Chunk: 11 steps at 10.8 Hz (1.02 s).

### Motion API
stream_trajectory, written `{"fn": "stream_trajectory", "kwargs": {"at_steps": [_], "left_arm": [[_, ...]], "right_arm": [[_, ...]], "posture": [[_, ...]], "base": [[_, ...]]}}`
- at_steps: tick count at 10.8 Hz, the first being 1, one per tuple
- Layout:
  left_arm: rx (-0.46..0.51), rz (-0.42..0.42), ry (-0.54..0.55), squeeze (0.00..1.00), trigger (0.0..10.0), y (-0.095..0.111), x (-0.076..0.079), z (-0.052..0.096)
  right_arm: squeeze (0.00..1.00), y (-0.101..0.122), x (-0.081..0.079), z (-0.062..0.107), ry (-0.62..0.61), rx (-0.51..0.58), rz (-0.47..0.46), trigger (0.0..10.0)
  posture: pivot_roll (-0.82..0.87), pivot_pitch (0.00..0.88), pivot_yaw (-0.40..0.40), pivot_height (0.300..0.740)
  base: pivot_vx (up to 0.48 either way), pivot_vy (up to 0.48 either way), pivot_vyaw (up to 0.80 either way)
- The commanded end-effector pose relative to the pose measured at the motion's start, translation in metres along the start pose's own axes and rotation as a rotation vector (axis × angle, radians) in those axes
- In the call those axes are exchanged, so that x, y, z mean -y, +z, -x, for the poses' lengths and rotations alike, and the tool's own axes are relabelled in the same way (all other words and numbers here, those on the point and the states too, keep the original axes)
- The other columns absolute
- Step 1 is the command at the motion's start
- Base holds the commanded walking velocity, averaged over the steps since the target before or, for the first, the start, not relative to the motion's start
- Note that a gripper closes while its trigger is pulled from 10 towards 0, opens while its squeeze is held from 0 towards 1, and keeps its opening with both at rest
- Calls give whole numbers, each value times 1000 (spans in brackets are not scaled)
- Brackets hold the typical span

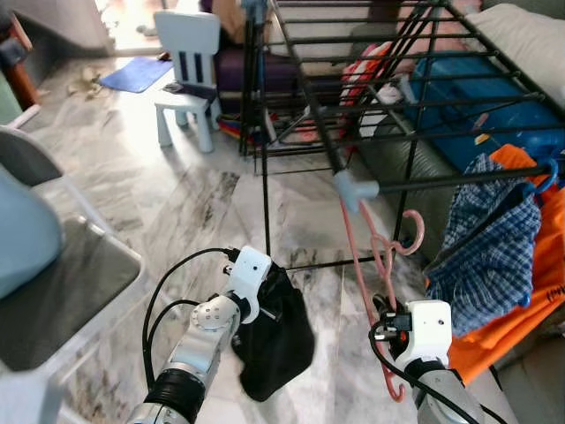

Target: Hang hanger

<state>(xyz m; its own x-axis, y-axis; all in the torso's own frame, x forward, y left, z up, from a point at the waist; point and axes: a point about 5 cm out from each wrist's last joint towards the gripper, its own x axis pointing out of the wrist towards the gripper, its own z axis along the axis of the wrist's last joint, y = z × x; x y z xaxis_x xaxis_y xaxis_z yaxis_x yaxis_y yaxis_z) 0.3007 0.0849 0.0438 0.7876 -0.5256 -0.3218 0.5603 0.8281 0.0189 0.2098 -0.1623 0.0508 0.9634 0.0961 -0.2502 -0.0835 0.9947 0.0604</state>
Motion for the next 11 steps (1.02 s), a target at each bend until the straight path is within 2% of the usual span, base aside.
{"fn": "stream_trajectory", "kwargs": {"at_steps": [1, 5, 11], "left_arm": [[38, -29, 10, 0, 10000, 13, -5, -1], [41, -44, 10, 0, 10000, 14, -2, -1], [56, -67, 4, 0, 10000, 19, 3, -3]], "right_arm": [[0, -1, 7, 3, -31, -8, 6, 10000], [0, -1, 4, 2, -26, -7, 5, 10000], [0, 4, 5, -7, -23, -3, 26, 10000]], "posture": [[43, 0, -42, 740], [44, 0, -42, 740], [55, 0, -24, 740]], "base": [[-398, 0, 0], [-394, 0, 0], [-282, 0, 0]]}}
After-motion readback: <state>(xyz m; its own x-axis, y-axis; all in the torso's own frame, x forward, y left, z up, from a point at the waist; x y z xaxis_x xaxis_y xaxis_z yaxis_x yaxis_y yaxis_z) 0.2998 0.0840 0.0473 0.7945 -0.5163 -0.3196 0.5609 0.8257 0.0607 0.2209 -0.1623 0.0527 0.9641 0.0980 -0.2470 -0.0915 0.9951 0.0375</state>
